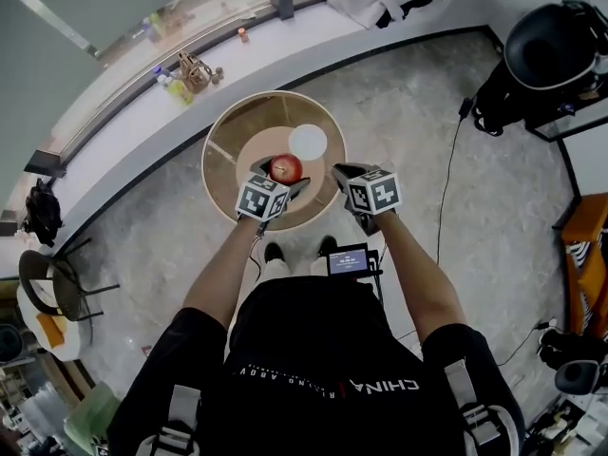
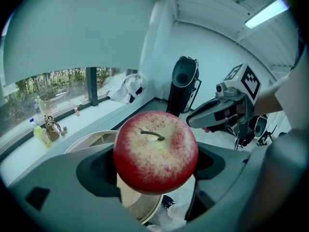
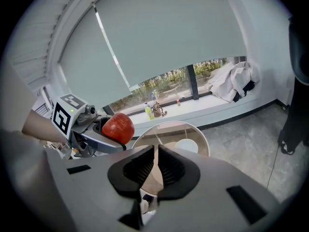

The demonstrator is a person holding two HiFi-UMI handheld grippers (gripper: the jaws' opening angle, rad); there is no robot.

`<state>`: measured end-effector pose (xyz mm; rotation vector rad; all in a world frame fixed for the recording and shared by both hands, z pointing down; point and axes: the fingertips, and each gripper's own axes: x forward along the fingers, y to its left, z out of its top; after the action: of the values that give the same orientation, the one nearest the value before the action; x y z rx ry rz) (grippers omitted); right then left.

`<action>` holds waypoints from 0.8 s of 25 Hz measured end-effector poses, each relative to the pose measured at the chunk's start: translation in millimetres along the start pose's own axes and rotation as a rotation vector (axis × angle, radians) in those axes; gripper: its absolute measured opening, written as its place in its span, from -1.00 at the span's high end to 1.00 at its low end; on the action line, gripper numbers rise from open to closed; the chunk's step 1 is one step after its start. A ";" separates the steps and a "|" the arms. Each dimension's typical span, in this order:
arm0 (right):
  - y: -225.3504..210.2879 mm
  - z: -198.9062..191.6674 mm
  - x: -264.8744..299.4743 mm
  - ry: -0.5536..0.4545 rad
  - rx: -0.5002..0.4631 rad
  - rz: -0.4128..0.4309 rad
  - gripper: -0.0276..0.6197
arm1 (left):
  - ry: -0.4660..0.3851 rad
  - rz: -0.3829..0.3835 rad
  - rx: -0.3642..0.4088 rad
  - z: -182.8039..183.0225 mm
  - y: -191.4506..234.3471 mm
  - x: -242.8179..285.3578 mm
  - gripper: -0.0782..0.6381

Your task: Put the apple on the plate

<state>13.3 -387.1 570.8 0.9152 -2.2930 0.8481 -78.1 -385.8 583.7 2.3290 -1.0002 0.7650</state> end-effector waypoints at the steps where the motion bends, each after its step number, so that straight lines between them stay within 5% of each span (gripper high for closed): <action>1: -6.4 -1.6 0.4 0.001 -0.003 0.003 0.77 | 0.011 -0.002 0.001 0.7 -0.2 7.6 -0.43; 10: -79.2 -12.7 50.0 -0.011 0.028 0.007 0.77 | 0.081 -0.010 0.032 -10.4 19.5 92.1 -0.43; 20: -151.1 -31.9 181.6 0.025 0.058 -0.033 0.77 | 0.126 0.002 0.067 -66.8 116.4 242.6 -0.43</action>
<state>17.2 -525.6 764.9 0.9596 -2.2364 0.9110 -47.3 -533.9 816.1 2.3044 -0.9349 0.9471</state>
